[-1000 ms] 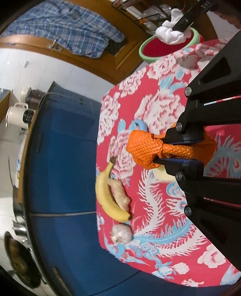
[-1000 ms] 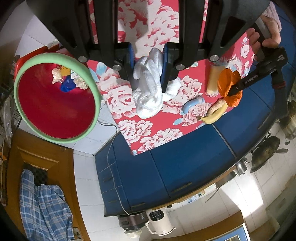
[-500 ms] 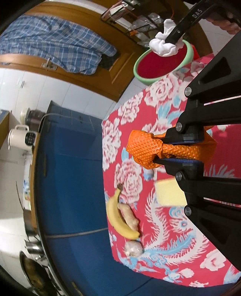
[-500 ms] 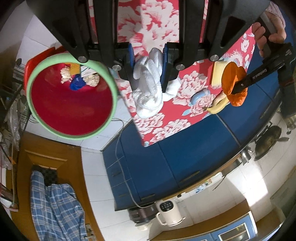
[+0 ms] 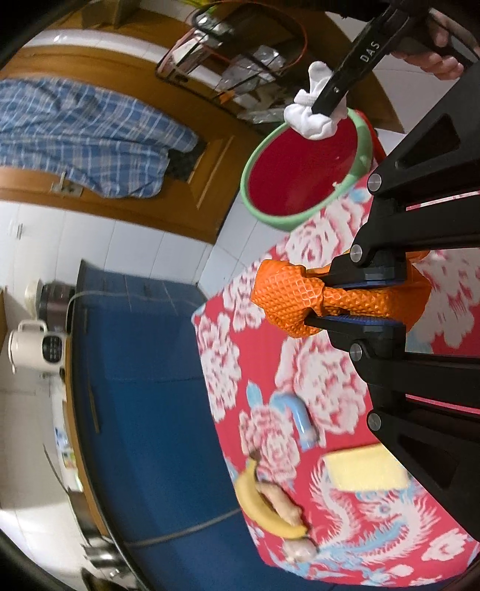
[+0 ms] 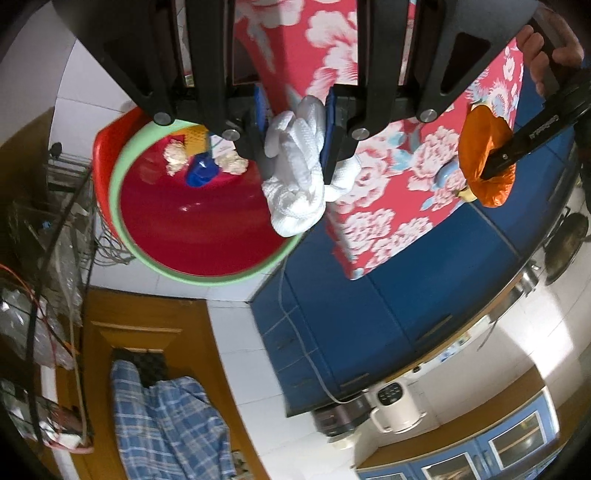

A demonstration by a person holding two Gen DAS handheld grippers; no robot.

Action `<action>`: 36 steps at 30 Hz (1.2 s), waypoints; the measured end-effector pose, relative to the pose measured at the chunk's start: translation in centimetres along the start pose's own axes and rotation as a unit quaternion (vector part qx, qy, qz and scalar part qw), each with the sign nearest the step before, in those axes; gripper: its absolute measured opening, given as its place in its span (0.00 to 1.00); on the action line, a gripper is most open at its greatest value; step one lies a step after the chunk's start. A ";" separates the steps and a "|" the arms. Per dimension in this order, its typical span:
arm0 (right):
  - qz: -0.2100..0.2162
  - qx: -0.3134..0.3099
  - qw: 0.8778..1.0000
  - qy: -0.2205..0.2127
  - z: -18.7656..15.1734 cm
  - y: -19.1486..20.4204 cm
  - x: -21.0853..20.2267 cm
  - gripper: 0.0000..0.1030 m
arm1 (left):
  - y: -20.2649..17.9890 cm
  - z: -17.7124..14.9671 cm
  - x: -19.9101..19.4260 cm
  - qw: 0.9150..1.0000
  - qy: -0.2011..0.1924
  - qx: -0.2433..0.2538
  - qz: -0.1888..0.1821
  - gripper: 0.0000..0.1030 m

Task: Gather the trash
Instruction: 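Carry the glove and sock over the red bucket and open both grippers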

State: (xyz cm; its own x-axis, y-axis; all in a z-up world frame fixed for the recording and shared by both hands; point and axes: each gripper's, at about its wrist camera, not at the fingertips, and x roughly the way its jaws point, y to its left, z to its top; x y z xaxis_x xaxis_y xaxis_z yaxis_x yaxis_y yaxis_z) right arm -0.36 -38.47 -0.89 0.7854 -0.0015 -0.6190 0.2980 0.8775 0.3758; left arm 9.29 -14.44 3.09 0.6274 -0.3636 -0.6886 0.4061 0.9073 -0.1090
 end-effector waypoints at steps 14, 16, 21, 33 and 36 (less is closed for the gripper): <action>-0.031 0.053 0.998 0.017 -0.1 -5.6 1.7 0.32 | -5.2 0.5 3.9 0.998 0.034 0.043 -0.027 0.11; -0.031 0.058 0.998 0.020 0.0 -6.1 2.0 0.34 | -5.7 0.5 4.4 0.998 0.038 0.048 -0.030 0.11; -0.030 0.068 0.997 0.012 0.3 -6.9 2.2 0.47 | -7.0 0.5 5.6 0.996 0.049 0.060 -0.037 0.11; -0.033 0.079 0.996 -0.005 0.6 -8.1 1.2 0.48 | -10.3 0.6 8.4 0.991 0.070 0.091 -0.062 0.11; -0.035 0.083 0.996 -0.010 0.7 -8.4 0.8 0.48 | -11.3 0.5 9.1 0.990 0.075 0.101 -0.070 0.12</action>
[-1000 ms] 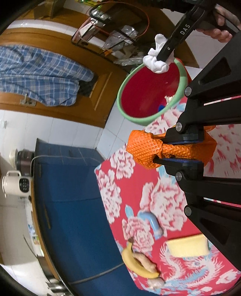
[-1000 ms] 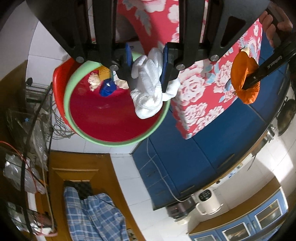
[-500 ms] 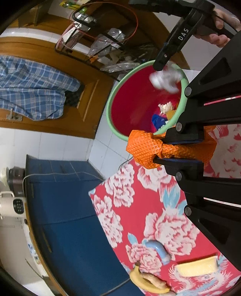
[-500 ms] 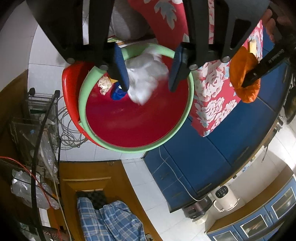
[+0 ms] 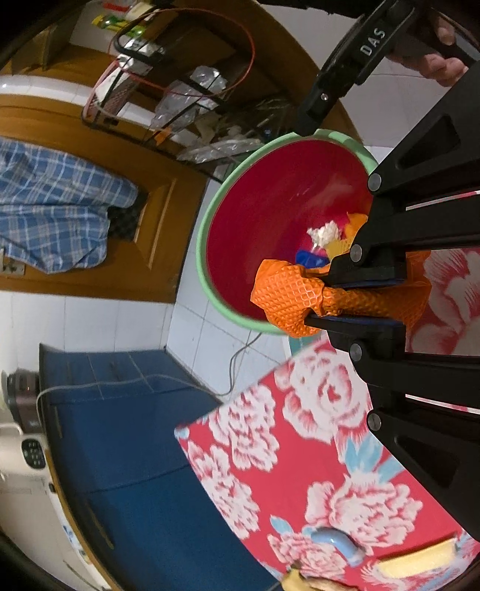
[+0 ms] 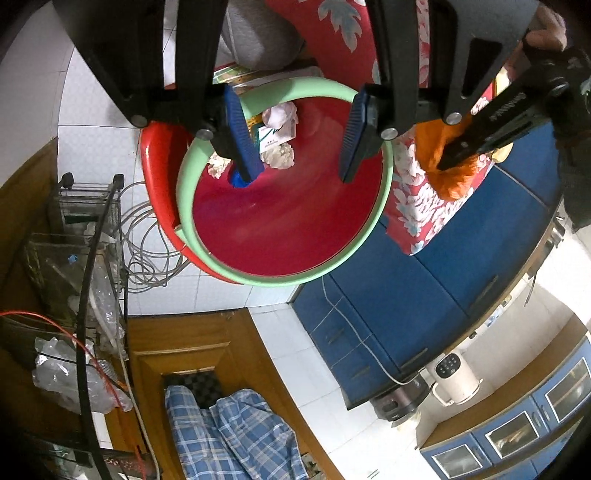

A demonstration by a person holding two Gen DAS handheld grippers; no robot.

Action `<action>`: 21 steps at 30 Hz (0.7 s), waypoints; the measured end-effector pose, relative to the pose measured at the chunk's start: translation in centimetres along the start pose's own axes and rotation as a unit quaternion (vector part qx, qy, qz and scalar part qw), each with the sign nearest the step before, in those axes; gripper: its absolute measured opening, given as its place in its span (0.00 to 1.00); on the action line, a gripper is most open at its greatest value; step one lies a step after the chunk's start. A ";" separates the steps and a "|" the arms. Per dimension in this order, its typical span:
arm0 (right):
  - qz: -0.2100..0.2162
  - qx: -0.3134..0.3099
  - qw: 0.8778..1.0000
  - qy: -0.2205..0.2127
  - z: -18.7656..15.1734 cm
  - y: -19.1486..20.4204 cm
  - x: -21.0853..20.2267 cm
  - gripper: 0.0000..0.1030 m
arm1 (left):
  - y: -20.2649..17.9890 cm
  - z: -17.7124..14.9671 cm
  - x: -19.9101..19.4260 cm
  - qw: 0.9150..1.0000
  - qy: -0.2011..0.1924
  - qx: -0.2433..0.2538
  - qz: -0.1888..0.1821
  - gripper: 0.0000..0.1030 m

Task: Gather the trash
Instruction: 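Carry the glove and sock over the red bucket and open both grippers, then move both grippers back over the table toward the yellow sponge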

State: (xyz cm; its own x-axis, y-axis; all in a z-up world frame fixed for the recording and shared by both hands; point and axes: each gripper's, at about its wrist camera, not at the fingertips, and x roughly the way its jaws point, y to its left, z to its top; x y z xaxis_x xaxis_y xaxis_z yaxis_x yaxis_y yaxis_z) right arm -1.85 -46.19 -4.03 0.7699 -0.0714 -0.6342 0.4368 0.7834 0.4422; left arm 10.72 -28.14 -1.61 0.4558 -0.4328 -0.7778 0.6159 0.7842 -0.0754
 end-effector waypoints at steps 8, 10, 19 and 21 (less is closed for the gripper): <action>-0.007 0.009 1.000 -0.006 0.2 -0.8 -0.5 0.48 | -1.9 0.7 2.2 1.000 0.005 0.023 0.002 0.34; -0.014 0.008 1.000 -0.007 0.1 -1.0 -0.5 0.48 | -1.9 0.7 2.2 1.000 0.002 0.022 0.006 0.45; -0.013 0.011 1.000 -0.009 0.1 -1.3 -0.7 0.48 | -1.8 0.8 1.9 1.000 0.000 0.020 0.003 0.50; -0.013 0.010 1.000 -0.010 0.1 -1.2 -0.8 0.48 | -1.8 0.8 1.7 1.000 -0.002 0.020 0.002 0.50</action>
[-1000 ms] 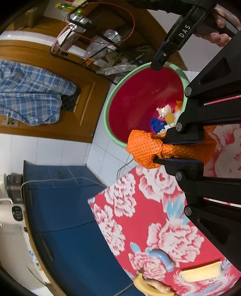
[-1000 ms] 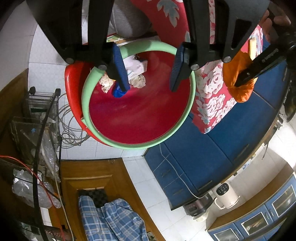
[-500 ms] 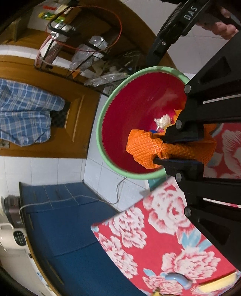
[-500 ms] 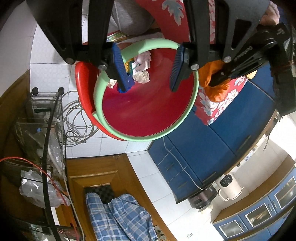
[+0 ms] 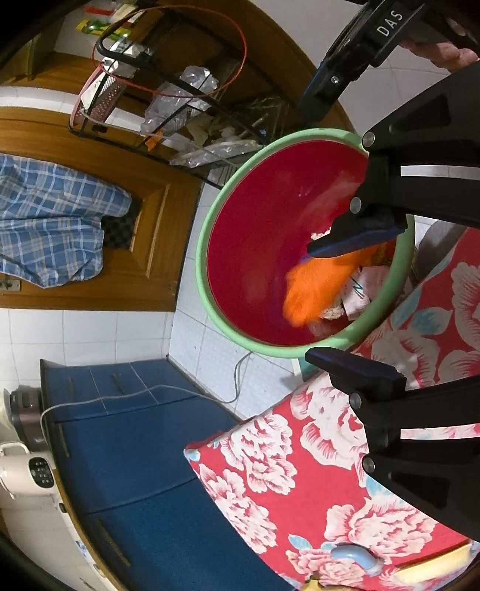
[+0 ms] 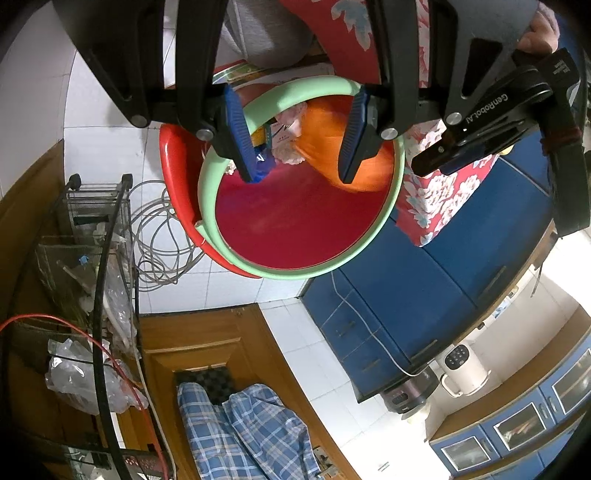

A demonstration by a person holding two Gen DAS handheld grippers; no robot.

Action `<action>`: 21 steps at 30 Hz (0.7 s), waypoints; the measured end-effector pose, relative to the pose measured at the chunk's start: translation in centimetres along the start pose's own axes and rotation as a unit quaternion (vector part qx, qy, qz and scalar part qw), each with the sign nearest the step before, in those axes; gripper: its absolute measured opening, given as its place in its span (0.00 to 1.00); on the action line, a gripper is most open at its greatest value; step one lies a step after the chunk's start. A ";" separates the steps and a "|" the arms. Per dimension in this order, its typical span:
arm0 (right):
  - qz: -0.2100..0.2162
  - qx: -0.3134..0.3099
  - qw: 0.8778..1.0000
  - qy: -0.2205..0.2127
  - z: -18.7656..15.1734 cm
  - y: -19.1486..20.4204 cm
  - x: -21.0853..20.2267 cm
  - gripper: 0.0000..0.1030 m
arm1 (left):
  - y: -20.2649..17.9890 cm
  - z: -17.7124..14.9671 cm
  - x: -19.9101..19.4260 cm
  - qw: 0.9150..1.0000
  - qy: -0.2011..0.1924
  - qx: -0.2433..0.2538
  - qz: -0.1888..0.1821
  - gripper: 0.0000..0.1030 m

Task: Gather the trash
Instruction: 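Move both grippers back over the table toward the yellow sponge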

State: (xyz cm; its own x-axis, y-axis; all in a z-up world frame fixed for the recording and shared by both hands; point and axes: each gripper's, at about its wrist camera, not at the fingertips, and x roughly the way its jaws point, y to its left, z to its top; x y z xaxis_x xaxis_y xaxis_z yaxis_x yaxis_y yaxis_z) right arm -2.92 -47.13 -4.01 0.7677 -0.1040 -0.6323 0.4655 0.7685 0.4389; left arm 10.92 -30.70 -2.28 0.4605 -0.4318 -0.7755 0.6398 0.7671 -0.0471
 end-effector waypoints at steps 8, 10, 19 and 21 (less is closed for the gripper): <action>0.003 -0.006 1.000 -0.004 0.0 0.7 -0.4 0.48 | 0.5 -0.2 -1.1 1.000 -0.007 -0.008 0.000 0.50; 0.007 -0.010 1.000 -0.005 0.0 1.2 -0.7 0.48 | 0.9 -0.4 -1.6 1.000 -0.009 -0.013 0.000 0.50; 0.022 -0.030 0.999 -0.007 -0.4 3.0 -1.5 0.50 | 3.0 -1.5 -3.4 0.999 -0.011 -0.044 0.014 0.50; 0.027 -0.036 0.999 -0.006 -0.6 3.5 -1.6 0.53 | 3.7 -1.9 -4.0 0.998 -0.012 -0.052 0.019 0.50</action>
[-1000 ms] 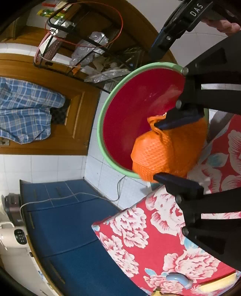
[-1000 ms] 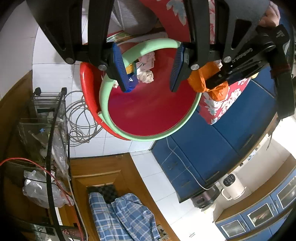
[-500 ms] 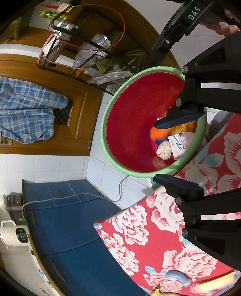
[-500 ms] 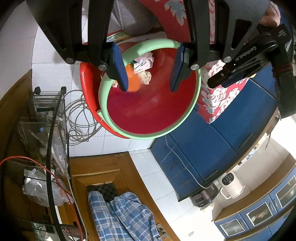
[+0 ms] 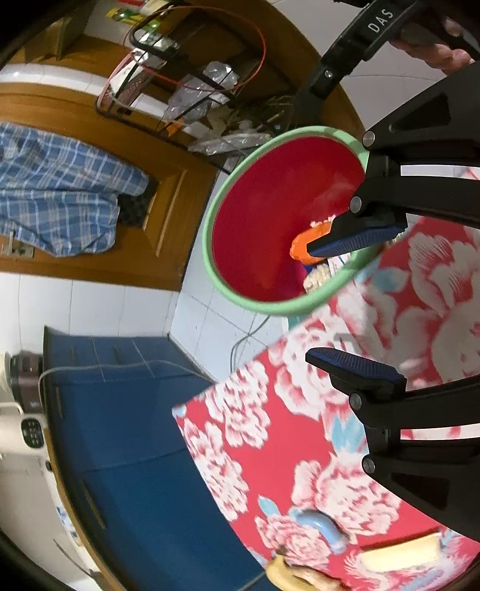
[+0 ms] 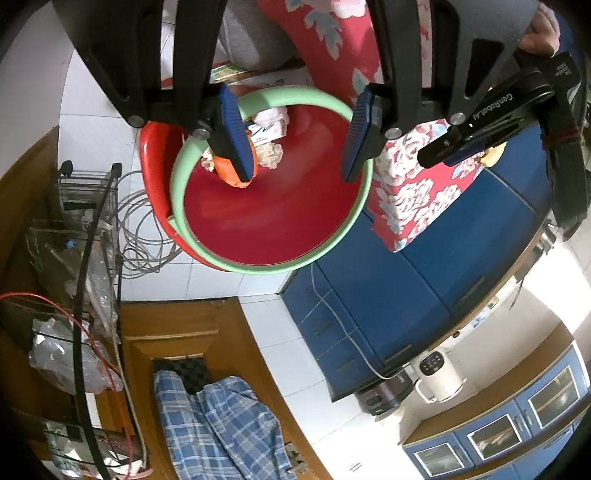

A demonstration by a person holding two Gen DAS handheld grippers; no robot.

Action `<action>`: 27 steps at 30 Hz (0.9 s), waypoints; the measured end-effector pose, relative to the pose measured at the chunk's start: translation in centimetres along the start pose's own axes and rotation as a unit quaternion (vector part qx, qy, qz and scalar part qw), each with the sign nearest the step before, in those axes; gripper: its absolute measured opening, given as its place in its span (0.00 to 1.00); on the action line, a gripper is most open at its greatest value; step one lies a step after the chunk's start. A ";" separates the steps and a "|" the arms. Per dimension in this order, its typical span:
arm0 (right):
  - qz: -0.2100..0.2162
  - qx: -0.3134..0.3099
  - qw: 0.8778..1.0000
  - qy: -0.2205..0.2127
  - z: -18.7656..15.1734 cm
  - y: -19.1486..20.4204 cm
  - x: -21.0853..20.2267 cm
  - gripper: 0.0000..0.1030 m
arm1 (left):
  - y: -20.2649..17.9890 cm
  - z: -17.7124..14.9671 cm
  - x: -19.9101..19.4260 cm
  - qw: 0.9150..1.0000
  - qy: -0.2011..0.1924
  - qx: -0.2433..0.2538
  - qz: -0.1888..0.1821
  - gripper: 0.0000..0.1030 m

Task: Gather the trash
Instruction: 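Move both grippers back over the table toward the yellow sponge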

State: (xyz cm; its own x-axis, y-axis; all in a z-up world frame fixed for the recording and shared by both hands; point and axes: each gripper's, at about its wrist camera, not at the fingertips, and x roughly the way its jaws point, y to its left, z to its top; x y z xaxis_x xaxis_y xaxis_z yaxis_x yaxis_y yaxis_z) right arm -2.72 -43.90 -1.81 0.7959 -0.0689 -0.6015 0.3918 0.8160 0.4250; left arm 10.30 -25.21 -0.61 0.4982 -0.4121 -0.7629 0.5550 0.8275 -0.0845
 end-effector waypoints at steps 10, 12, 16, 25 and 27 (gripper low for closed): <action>0.018 -0.025 1.000 0.007 -0.7 2.3 -0.3 0.54 | 4.1 -1.4 -2.4 0.998 -0.008 -0.049 0.029 0.50; 0.021 -0.029 0.999 0.009 -1.0 2.9 -0.3 0.55 | 5.1 -1.8 -2.9 0.998 -0.011 -0.060 0.035 0.50; 0.027 -0.031 0.999 0.012 -1.4 3.8 -0.3 0.67 | 6.6 -2.5 -3.9 0.996 -0.016 -0.075 0.047 0.50; 0.046 -0.064 0.996 0.032 -2.7 7.1 0.2 0.68 | 11.0 -4.4 -5.9 0.989 -0.018 -0.125 0.080 0.50; 0.051 -0.073 0.995 0.037 -3.1 8.0 0.4 0.68 | 12.0 -4.9 -6.3 0.987 -0.020 -0.133 0.089 0.51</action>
State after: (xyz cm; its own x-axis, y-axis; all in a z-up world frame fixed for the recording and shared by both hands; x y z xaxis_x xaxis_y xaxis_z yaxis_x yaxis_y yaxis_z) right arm -0.68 -35.61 -0.69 0.7894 0.0575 -0.6111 0.2346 0.8918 0.3870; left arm 10.51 -10.84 0.08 0.6010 -0.2606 -0.7556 0.2632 0.9572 -0.1207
